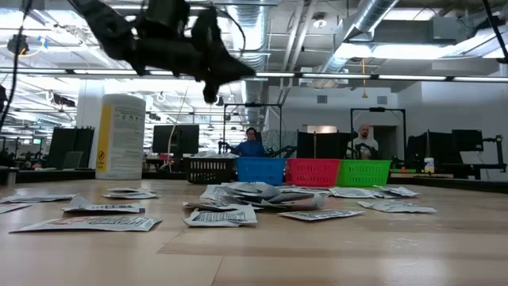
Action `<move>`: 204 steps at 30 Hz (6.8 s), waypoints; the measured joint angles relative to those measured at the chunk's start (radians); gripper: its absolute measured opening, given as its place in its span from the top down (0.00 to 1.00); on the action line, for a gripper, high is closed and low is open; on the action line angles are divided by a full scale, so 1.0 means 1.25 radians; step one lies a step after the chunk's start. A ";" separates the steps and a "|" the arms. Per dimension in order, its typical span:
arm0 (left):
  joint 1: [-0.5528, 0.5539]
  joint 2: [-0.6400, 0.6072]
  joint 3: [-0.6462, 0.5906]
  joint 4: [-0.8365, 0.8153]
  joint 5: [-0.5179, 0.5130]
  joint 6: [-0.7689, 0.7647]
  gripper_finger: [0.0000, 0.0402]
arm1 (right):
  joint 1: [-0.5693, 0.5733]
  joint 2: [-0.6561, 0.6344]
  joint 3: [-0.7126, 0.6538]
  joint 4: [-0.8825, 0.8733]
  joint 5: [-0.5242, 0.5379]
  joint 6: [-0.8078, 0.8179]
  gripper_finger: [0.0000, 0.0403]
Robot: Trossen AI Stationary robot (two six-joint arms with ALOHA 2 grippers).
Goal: Pick & Place First Aid Supplies
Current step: Put the orange ointment pack in the blue bin
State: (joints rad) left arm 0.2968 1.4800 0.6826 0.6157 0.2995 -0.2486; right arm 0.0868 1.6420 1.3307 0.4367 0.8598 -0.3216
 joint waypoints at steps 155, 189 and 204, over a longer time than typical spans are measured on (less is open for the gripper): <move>-0.237 -0.105 -0.228 -0.590 -0.174 0.405 0.98 | 0.171 -0.119 -0.001 -0.697 -0.126 0.483 1.00; -0.271 -0.104 -0.230 -0.415 -0.290 0.467 0.80 | 0.171 -0.119 -0.001 -0.696 -0.125 0.489 1.00; -0.254 -0.104 -0.229 -0.496 -0.304 0.403 0.57 | 0.164 -0.118 -0.001 -0.696 -0.125 0.489 1.00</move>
State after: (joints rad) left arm -0.0204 1.3499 0.3969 -0.0046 -0.0808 0.2556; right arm 0.2919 1.4940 1.3296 -0.4335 0.7033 0.2899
